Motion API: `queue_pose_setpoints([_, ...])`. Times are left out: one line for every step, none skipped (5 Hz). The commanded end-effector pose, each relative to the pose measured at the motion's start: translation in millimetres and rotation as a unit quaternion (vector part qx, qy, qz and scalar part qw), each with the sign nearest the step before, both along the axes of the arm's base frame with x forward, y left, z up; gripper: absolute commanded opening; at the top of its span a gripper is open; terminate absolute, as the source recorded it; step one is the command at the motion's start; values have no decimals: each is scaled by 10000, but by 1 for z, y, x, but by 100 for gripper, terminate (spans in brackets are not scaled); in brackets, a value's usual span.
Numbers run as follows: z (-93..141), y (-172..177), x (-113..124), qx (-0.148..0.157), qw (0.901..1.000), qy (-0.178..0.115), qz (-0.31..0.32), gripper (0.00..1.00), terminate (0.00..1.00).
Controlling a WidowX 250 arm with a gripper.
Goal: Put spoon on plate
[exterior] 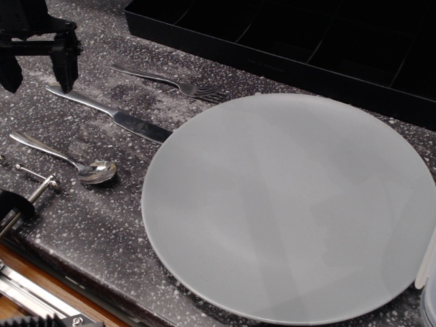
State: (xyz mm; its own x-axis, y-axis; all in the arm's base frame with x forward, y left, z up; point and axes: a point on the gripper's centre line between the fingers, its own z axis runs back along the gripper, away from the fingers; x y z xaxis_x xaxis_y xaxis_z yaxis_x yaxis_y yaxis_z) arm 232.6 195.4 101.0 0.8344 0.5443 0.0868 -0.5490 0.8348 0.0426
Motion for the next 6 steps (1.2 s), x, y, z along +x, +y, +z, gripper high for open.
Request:
queue_pose_setpoints([-5,3,-6,140,9784,-255,2045,100,0])
queue_pose_setpoints([-20,-5,-14,121,9622,-344,2699,100,0])
queue_pose_setpoints([-40,-9,-14,95,9538,-391,2978,100,0])
queue_pose_setpoints([-52,-10,-12,90,9535,-264,3002,100,0])
queue_pose_setpoints([-74,-12,-15,85,9459,-215,3238,100,0])
queue_pose_setpoints([-84,-13,-14,32,9452,-364,3245,0,0])
